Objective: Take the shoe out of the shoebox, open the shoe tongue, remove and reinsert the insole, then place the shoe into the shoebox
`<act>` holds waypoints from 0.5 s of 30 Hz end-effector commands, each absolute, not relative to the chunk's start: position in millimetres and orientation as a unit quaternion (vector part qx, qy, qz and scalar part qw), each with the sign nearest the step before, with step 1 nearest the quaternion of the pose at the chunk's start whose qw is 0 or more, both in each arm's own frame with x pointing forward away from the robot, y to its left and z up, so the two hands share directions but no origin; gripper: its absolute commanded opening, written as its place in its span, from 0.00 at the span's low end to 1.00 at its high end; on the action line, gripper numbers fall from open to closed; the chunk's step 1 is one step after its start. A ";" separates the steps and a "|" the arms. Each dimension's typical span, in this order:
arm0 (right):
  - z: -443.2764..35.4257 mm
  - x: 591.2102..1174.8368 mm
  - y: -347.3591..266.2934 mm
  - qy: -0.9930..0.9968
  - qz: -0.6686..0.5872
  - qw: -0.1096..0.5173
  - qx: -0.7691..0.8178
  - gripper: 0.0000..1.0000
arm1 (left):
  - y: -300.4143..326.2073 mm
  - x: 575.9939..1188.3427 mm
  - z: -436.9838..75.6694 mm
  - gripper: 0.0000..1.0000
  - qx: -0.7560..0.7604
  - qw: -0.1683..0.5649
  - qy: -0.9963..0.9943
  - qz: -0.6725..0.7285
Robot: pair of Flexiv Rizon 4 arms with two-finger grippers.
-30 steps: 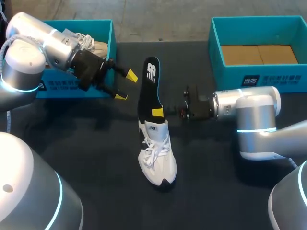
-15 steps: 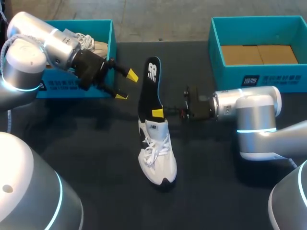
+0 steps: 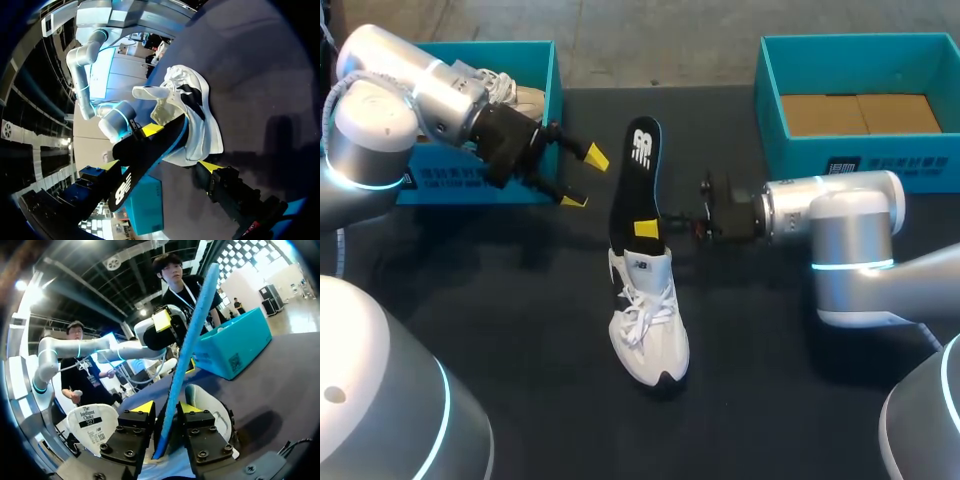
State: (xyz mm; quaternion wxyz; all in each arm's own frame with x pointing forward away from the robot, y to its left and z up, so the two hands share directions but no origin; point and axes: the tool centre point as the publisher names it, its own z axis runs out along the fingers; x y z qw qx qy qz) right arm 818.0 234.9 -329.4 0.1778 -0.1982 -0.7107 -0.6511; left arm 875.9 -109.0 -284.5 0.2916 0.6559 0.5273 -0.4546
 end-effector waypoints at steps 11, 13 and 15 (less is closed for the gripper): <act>-321.8 833.1 243.2 -0.715 -0.649 0.192 -0.178 0.31 | -110.8 877.3 -283.7 1.00 0.658 0.293 0.525 -0.452; -321.2 833.2 243.4 -0.715 -0.647 0.196 -0.178 0.25 | -111.0 877.3 -283.3 1.00 0.659 0.293 0.525 -0.452; -323.4 832.3 242.5 -0.716 -0.646 0.197 -0.179 0.09 | -111.2 877.2 -283.0 1.00 0.659 0.293 0.525 -0.452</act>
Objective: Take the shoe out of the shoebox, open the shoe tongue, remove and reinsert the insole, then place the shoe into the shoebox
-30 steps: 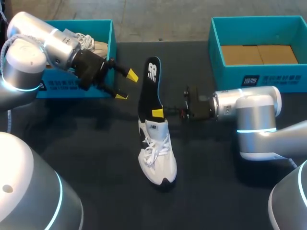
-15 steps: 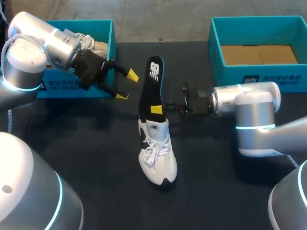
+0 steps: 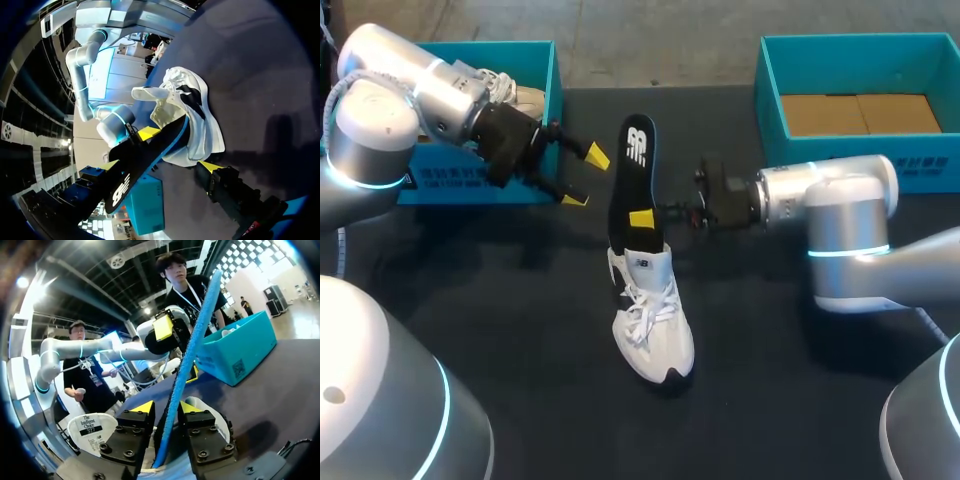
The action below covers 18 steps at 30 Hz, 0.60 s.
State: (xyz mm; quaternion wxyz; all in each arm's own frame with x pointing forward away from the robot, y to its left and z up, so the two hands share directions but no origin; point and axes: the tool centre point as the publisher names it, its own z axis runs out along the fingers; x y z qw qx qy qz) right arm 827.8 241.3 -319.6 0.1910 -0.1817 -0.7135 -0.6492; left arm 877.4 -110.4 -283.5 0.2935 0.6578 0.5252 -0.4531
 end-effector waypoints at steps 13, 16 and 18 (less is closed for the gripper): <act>-326.9 818.9 238.2 -0.724 -0.630 0.213 -0.186 0.00 | -112.1 873.6 -284.6 1.00 0.656 0.296 0.527 -0.452; -327.5 816.9 237.0 -0.727 -0.623 0.220 -0.186 0.00 | -113.0 873.0 -285.4 1.00 0.656 0.295 0.527 -0.453; -327.5 815.4 236.3 -0.731 -0.617 0.225 -0.184 0.00 | -113.3 872.8 -285.5 1.00 0.656 0.294 0.527 -0.453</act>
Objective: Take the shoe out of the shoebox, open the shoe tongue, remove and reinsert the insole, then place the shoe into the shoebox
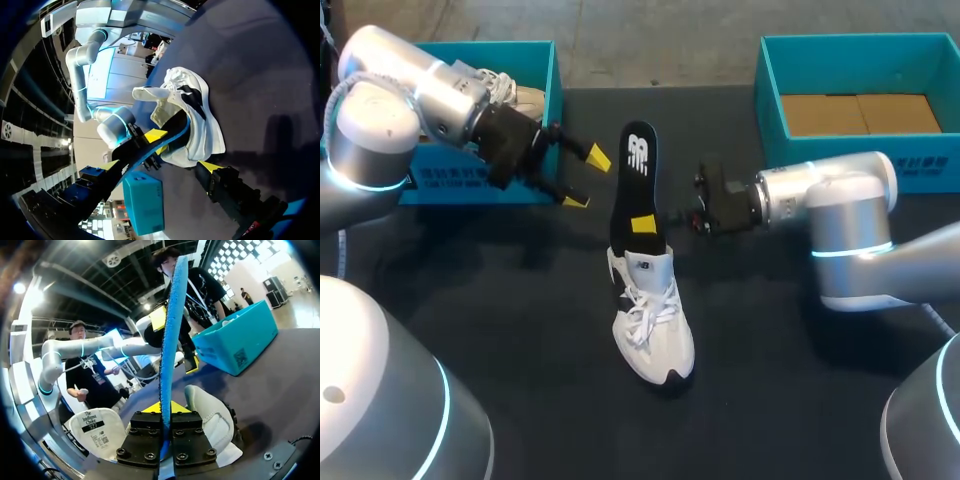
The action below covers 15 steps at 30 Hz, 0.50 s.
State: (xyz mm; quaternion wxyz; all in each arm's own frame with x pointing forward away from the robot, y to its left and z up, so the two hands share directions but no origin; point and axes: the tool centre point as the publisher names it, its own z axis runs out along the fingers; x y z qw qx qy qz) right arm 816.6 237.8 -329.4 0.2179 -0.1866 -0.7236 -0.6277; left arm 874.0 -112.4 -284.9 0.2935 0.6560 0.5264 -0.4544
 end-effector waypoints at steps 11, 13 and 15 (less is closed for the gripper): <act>-339.5 804.0 236.5 -0.734 -0.604 0.253 -0.183 0.00 | -114.0 871.5 -286.2 1.00 0.655 0.290 0.529 -0.455; -343.1 802.0 236.5 -0.731 -0.606 0.254 -0.186 0.00 | -114.1 871.4 -286.3 1.00 0.655 0.290 0.529 -0.454; -345.1 800.1 236.7 -0.730 -0.605 0.256 -0.189 0.00 | -114.2 871.3 -286.4 1.00 0.655 0.291 0.529 -0.455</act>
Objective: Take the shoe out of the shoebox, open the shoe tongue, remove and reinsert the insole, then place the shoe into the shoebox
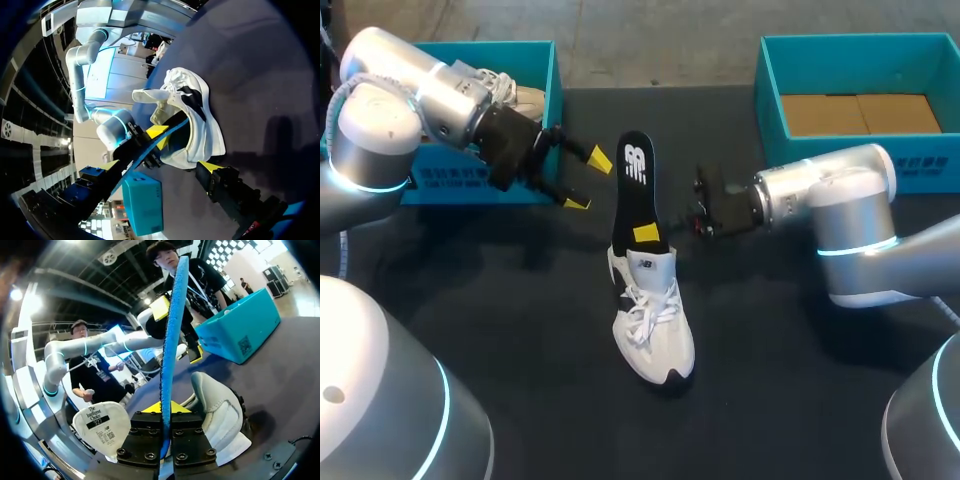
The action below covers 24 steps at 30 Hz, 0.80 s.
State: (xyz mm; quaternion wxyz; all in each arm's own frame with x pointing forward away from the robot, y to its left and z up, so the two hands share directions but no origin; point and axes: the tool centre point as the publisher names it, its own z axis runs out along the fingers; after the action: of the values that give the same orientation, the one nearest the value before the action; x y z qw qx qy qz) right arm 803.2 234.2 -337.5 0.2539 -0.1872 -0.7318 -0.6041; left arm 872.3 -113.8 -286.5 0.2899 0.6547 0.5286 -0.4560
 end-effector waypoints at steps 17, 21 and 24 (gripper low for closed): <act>-326.6 806.8 236.3 -0.744 -0.601 0.227 -0.181 0.22 | -113.6 871.0 -284.1 1.00 0.658 0.294 0.524 -0.454; -324.0 810.7 237.9 -0.746 -0.601 0.226 -0.177 0.23 | -112.4 869.8 -283.6 1.00 0.658 0.296 0.524 -0.453; -323.2 816.3 239.9 -0.749 -0.599 0.226 -0.171 0.24 | -111.8 868.8 -283.8 1.00 0.658 0.296 0.524 -0.452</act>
State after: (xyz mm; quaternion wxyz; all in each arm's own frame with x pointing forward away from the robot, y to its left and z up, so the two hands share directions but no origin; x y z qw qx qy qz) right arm 811.1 237.1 -324.0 0.2215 -0.1739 -0.7458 -0.6037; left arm 871.7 -113.0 -284.6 0.2946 0.6577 0.5233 -0.4548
